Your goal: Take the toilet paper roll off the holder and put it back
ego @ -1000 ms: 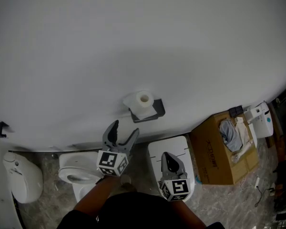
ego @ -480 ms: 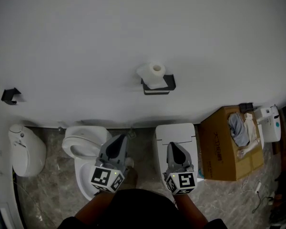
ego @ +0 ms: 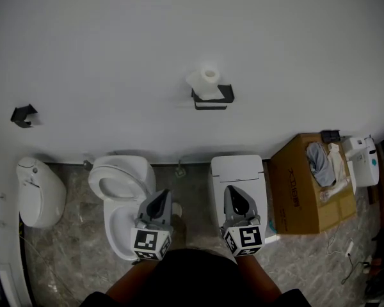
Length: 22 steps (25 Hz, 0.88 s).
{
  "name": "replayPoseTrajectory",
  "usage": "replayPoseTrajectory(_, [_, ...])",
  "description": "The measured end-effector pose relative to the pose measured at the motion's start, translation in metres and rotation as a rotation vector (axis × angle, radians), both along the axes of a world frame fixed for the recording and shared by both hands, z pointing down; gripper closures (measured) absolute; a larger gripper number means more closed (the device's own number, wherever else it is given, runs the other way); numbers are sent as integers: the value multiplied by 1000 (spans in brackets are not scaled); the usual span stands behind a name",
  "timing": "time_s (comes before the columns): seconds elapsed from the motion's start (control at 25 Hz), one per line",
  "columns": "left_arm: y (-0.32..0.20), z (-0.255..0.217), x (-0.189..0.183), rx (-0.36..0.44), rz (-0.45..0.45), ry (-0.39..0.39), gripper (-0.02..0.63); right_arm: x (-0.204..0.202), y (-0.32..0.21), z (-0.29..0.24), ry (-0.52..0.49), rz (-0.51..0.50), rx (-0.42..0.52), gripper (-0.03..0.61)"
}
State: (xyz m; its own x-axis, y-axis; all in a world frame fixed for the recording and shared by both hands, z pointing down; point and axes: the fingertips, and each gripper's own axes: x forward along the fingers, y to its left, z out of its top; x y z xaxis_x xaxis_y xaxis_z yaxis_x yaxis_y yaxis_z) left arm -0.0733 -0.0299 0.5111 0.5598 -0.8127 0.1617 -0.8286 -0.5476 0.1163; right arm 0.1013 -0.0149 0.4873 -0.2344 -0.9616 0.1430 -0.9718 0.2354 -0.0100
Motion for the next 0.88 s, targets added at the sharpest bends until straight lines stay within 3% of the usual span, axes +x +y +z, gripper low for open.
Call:
replayPoseTrajectory(0.36, [3, 0, -9, -6, -32, 5, 595, -16, -4, 1, 18, -34, -15, 581])
replayPoseTrajectory(0.88, [-6, -13, 15, 18, -39, 10, 596, 18, -12, 0, 16, 24, -10, 581])
